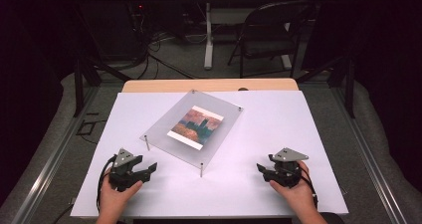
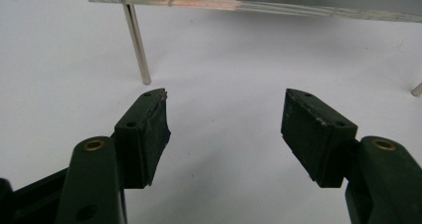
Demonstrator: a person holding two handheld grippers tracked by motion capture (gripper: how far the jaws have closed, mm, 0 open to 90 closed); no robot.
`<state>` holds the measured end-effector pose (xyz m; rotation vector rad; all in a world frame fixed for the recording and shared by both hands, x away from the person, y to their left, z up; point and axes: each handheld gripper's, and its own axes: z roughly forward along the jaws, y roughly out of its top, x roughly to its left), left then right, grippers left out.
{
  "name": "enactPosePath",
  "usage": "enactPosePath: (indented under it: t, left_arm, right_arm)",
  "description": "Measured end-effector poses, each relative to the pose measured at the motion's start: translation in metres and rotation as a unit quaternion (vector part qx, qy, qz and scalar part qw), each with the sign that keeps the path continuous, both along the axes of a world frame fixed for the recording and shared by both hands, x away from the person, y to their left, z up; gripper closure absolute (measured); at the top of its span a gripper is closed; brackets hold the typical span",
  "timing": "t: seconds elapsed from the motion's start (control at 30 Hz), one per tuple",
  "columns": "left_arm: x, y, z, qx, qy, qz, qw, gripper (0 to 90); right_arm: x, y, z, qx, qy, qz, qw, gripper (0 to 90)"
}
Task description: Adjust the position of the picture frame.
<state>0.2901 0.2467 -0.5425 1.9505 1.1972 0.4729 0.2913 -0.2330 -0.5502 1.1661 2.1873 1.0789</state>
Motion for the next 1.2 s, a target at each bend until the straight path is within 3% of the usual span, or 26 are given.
enactPosePath:
  t: [0.2,0.23,0.43,0.57,0.77,0.9,0.93,1.1,1.2]
  left_arm:
    - [0.000,0.001,0.002,0.001,-0.007,0.005,1.0000,35.4]
    - [0.001,0.003,0.001,-0.006,-0.006,0.012,0.9999,35.3]
    - [0.004,0.014,0.000,-0.018,-0.007,0.023,0.9996,39.1]
    - [0.014,0.023,-0.001,-0.032,0.013,0.033,0.9989,45.7]
    - [0.024,0.025,-0.003,-0.050,0.022,0.034,0.9979,49.2]
    - [0.034,0.023,-0.003,-0.032,0.025,0.032,0.9987,50.3]
    - [0.038,0.021,-0.004,-0.018,0.019,0.034,0.9991,50.4]
    - [0.052,0.018,-0.005,-0.005,0.015,0.033,0.9993,51.6]
    - [0.061,0.016,-0.006,0.006,0.016,0.030,0.9994,57.0]
  right_arm:
    - [-0.003,0.003,0.001,-0.007,-0.005,0.004,1.0000,41.6]
    - [-0.004,0.003,0.002,0.007,0.003,0.005,1.0000,45.7]
    - [-0.004,0.005,0.002,0.023,0.013,0.012,0.9996,48.7]
    - [-0.004,0.005,0.002,0.030,0.018,0.012,0.9993,48.8]
    - [-0.004,0.002,0.002,0.040,0.023,0.007,0.9989,48.8]
    - [-0.003,0.000,0.002,0.050,0.028,0.004,0.9984,47.6]
    - [-0.003,0.000,0.001,0.052,0.028,0.003,0.9982,47.5]
    - [-0.002,-0.001,0.001,0.053,0.026,0.000,0.9982,46.8]
    - [-0.002,-0.002,0.001,0.056,0.029,-0.001,0.9980,46.8]
